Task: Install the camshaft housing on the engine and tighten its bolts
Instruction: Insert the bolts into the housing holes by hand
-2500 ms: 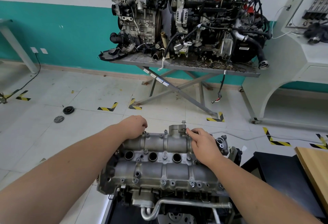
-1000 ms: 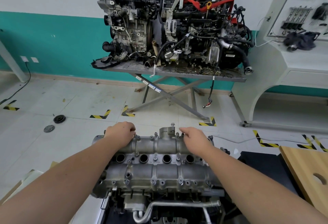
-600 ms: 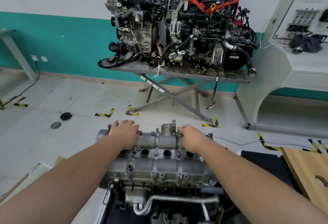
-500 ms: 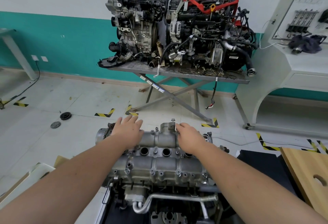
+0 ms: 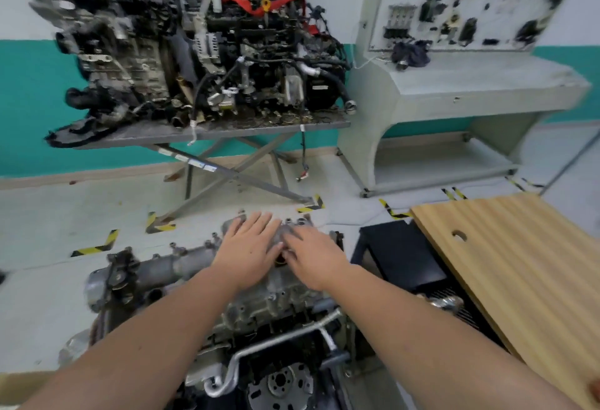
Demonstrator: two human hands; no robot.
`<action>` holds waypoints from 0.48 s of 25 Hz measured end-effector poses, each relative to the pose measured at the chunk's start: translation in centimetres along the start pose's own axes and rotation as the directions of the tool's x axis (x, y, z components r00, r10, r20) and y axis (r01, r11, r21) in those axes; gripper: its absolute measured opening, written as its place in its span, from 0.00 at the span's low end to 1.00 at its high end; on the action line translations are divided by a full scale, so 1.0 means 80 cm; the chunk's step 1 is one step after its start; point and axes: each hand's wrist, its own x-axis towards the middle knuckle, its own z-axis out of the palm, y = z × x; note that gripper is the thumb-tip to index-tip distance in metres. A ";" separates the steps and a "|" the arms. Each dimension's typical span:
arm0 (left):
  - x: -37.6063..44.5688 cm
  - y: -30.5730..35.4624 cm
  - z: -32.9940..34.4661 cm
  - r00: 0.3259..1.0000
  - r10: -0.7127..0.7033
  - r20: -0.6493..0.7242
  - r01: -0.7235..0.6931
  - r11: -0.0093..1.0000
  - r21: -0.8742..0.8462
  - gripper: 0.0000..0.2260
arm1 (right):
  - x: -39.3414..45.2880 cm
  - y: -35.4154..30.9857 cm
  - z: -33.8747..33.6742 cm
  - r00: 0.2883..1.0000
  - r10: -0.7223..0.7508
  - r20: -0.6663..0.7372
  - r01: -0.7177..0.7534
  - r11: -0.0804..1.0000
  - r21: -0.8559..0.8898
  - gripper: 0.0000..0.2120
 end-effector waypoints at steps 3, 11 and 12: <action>0.026 0.078 0.004 0.975 0.218 0.047 -0.215 0.975 -0.062 0.14 | -0.055 0.030 -0.002 0.992 0.124 0.019 -0.125 0.989 0.084 0.17; 0.082 0.332 0.061 0.818 0.553 0.157 -0.506 0.822 -0.260 0.12 | -0.254 0.184 0.007 0.827 0.561 0.020 -0.547 0.798 0.254 0.15; 0.086 0.369 0.072 0.790 0.586 0.178 -0.533 0.801 -0.273 0.12 | -0.282 0.205 0.010 0.797 0.603 0.036 -0.590 0.764 0.261 0.14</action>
